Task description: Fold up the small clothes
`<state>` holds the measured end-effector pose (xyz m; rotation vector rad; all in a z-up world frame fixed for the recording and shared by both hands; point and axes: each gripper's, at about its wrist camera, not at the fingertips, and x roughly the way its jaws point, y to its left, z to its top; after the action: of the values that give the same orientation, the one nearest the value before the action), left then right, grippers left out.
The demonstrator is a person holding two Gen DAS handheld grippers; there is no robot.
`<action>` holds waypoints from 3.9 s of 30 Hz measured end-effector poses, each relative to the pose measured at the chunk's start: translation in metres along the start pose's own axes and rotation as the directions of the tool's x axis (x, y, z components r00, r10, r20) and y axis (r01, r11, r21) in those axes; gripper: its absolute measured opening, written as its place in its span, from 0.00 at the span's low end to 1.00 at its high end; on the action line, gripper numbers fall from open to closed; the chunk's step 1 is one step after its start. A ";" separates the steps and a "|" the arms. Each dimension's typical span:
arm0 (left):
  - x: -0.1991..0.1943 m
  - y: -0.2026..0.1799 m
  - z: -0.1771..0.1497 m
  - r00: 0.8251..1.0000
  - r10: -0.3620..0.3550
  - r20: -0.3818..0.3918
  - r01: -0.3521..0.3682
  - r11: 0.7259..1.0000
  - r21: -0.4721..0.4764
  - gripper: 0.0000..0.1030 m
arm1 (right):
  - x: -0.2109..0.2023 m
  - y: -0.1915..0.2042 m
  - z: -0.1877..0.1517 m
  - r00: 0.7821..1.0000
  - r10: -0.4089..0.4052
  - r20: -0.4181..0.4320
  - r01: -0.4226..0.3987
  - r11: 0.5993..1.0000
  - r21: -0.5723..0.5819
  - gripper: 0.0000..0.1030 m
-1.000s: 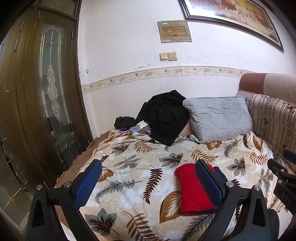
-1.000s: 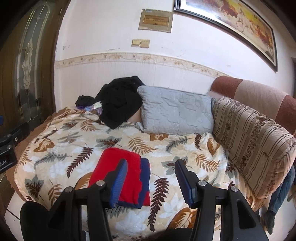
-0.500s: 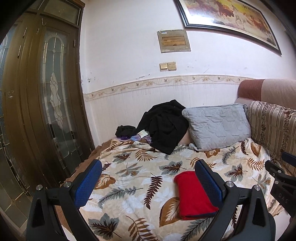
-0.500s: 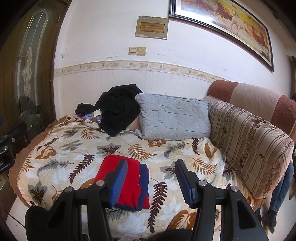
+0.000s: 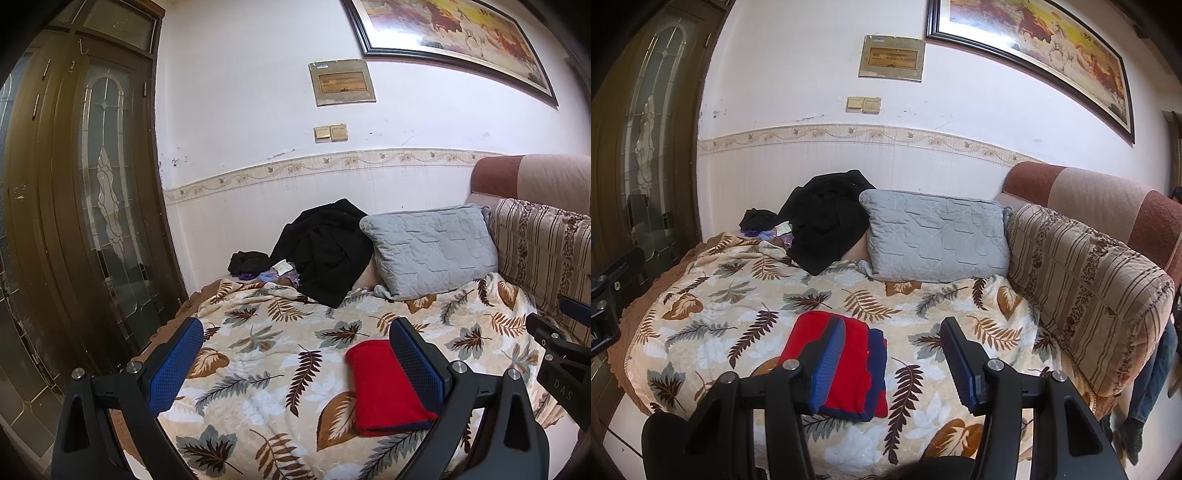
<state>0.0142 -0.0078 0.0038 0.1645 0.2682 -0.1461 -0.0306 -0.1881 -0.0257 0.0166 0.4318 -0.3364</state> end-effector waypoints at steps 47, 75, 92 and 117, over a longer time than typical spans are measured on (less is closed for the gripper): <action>0.089 -0.043 -0.041 0.979 -0.009 -0.203 0.025 0.997 0.076 0.98 | 0.112 -0.001 -0.041 0.973 0.073 -0.217 -0.070 0.997 0.018 0.57; 0.123 0.009 -0.075 0.959 0.059 -0.277 -0.060 0.998 0.002 0.98 | 0.121 0.042 -0.048 0.968 0.045 -0.247 -0.057 0.998 -0.041 0.57; 0.128 0.010 -0.082 0.957 0.005 -0.291 -0.003 1.000 0.004 0.98 | 0.130 0.064 -0.052 0.961 0.049 -0.273 -0.070 0.995 -0.068 0.57; 0.130 0.007 -0.082 0.956 -0.001 -0.295 0.005 1.000 0.014 0.98 | 0.134 0.063 -0.053 0.958 0.059 -0.282 -0.077 0.996 -0.054 0.57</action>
<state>0.1183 -0.0023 -0.1091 0.2010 0.5653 -0.1265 0.0826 -0.1669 -0.1325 0.0162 0.7221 -0.2524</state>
